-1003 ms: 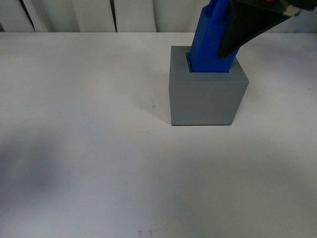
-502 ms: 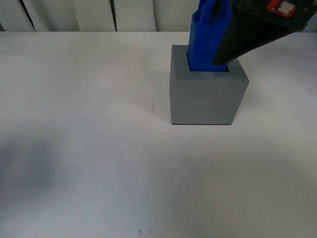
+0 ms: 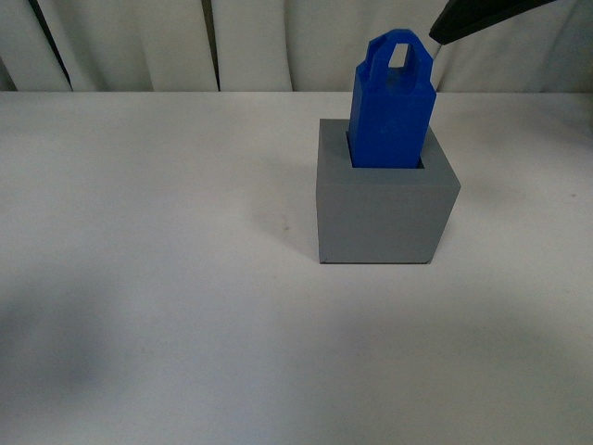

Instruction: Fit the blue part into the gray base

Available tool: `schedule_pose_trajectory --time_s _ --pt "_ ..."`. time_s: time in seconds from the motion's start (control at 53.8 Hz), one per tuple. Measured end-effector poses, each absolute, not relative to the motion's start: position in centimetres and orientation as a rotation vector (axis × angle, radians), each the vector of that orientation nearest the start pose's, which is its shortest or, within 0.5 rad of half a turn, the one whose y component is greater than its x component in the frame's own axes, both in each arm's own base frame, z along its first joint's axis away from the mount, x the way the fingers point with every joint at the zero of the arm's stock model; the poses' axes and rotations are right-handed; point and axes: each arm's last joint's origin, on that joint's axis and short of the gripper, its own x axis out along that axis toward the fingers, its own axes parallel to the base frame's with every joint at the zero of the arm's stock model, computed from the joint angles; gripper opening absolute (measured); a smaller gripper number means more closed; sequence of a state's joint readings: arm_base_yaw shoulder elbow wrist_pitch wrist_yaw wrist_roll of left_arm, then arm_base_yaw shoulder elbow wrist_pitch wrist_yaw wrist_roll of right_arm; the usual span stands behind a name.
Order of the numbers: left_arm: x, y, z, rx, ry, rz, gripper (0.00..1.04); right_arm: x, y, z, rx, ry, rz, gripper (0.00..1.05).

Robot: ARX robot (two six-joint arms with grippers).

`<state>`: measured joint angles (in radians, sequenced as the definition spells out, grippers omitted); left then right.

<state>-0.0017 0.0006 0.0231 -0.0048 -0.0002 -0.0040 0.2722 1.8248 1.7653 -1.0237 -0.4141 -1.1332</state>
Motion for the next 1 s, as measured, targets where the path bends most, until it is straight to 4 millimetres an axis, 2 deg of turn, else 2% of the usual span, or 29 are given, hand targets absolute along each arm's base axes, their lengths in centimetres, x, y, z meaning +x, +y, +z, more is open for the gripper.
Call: schedule_pose_trajectory --time_s 0.204,0.427,0.632,0.706,0.762,0.966,1.003 --pt "9.6 0.0 17.1 -0.004 -0.018 -0.002 0.99 34.7 8.8 32.2 -0.753 0.535 1.116 0.97" --pt "9.6 0.0 17.1 -0.004 -0.018 -0.002 0.99 32.3 5.6 32.2 -0.55 0.409 1.062 0.97" --pt "9.6 0.0 17.1 -0.004 -0.018 -0.002 0.99 28.5 2.7 29.8 -0.347 0.312 1.003 0.97" --pt "9.6 0.0 17.1 -0.004 -0.018 -0.002 0.99 26.1 1.7 27.8 -0.243 0.288 0.966 0.97" --pt "9.6 0.0 17.1 -0.004 -0.018 -0.002 0.99 25.2 1.5 26.7 -0.166 0.323 0.945 0.97" --pt "9.6 0.0 17.1 -0.004 -0.018 -0.001 0.99 25.2 1.5 26.5 -0.12 0.349 0.936 0.97" --pt "9.6 0.0 17.1 -0.004 -0.018 -0.002 0.99 25.2 1.8 26.3 -0.147 0.333 0.862 0.94"
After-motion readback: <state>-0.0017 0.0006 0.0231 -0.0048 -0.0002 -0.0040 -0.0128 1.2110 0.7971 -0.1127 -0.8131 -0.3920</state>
